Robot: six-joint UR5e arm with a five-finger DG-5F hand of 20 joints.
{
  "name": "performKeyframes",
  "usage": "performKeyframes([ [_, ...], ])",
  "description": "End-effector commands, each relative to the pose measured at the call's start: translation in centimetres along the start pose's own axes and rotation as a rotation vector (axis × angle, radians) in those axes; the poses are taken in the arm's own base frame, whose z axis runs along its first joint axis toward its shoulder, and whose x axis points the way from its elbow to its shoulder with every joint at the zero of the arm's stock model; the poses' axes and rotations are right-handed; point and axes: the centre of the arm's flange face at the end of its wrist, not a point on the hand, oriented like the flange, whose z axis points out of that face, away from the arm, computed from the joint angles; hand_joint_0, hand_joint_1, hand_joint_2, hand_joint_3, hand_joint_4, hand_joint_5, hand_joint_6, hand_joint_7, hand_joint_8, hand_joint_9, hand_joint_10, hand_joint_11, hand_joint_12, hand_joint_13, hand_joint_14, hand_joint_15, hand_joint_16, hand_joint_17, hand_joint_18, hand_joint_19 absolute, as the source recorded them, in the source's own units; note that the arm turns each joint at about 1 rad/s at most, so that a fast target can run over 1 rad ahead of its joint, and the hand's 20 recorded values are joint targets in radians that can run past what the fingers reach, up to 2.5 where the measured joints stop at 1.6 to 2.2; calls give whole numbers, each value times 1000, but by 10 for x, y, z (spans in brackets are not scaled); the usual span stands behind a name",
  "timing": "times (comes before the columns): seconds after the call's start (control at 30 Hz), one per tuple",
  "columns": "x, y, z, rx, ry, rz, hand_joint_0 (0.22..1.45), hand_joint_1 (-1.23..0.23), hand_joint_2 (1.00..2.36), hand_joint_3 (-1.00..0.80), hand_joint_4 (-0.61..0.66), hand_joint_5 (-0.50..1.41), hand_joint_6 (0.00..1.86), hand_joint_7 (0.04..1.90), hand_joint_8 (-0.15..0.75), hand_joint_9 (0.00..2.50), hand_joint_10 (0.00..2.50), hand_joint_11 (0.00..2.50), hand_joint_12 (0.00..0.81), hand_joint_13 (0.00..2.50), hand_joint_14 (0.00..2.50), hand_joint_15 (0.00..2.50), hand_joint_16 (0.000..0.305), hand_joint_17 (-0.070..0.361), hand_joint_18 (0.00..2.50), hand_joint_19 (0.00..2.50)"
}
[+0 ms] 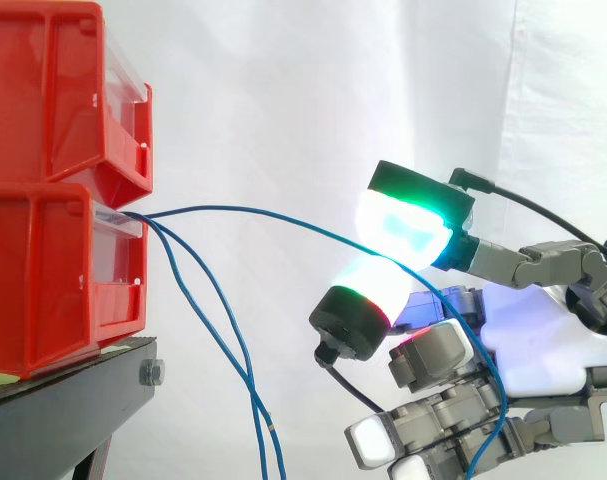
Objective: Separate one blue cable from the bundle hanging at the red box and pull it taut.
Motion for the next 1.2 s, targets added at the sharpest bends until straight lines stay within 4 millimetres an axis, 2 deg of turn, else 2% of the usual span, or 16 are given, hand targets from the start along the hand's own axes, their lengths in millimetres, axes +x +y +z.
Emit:
performKeyframes([
  [0.0, 0, 0, 0, 0, 2, 0, 806, -880, 1009, -385, -261, -199, 905, 1352, 310, 1145, 19, 1118, 389, 803, 17, 486, 46, 104, 719, 435],
  [0.67, 3, -1, 0, 2, 3, -2, 804, -881, 1008, -399, -253, -200, 902, 1361, 312, 1134, 20, 1096, 388, 771, 17, 461, 46, 104, 700, 442],
  [0.83, 3, -1, 0, 2, 3, -2, 806, -880, 1008, -401, -242, -202, 901, 1361, 333, 1154, 21, 1075, 384, 861, 17, 506, 43, 98, 789, 499],
  [0.93, 3, -1, 0, 0, 4, -1, 810, -876, 1008, -405, -232, -203, 902, 1357, 339, 1185, 22, 1061, 383, 949, 19, 566, 41, 92, 843, 562],
  [1.0, 3, -1, 0, 2, 3, -2, 816, -868, 1009, -401, -228, -204, 902, 1354, 343, 1243, 20, 1102, 364, 1063, 23, 710, 39, 87, 929, 680],
  [1.17, 3, -1, 0, 2, 3, -2, 823, -864, 1009, -395, -221, -203, 902, 1350, 345, 1276, 19, 1125, 350, 1221, 26, 985, 34, 77, 972, 711],
])
